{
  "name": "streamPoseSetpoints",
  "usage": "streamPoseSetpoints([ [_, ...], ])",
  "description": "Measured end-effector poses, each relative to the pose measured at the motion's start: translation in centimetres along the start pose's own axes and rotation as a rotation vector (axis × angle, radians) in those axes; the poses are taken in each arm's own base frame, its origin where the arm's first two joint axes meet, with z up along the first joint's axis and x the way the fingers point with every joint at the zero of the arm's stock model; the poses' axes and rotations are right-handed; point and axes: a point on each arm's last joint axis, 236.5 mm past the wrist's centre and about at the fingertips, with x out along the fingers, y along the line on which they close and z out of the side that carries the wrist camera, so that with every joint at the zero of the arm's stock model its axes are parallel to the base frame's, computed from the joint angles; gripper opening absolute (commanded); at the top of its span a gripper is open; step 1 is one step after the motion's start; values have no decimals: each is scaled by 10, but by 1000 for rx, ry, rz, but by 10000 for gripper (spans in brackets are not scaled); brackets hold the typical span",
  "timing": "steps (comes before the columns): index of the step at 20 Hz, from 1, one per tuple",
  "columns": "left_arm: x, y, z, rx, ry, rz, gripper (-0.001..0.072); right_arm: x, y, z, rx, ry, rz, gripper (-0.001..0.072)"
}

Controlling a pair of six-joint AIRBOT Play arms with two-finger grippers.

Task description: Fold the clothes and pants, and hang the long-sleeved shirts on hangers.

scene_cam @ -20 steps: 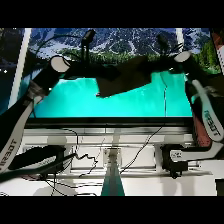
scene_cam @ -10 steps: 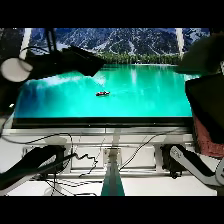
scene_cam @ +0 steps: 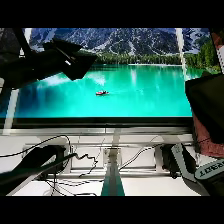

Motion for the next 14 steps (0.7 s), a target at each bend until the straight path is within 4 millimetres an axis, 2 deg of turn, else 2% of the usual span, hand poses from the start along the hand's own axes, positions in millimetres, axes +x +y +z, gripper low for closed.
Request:
streamPoseSetpoints([
  [2,-1,0,0,3,-1,2,696,-1,10,-2,24,7,41,612],
  [4,-2,0,1,4,-3,2,695,-2,26,-6,0,15,78,519],
  [6,-2,0,1,4,-3,2,696,-4,57,-16,-59,34,148,433],
  [8,-2,-1,1,4,-4,2,695,-9,89,-30,-161,54,215,426],
  [9,-2,0,1,4,-4,2,696,-13,110,-41,-235,67,264,362],
  [11,-2,0,1,4,-4,2,696,-24,147,-65,-393,89,349,277],
  [13,-2,0,1,4,-4,2,696,-39,178,-97,-550,120,430,37],
  [14,-2,0,1,4,-4,2,696,-45,188,-111,-614,134,456,15],
])
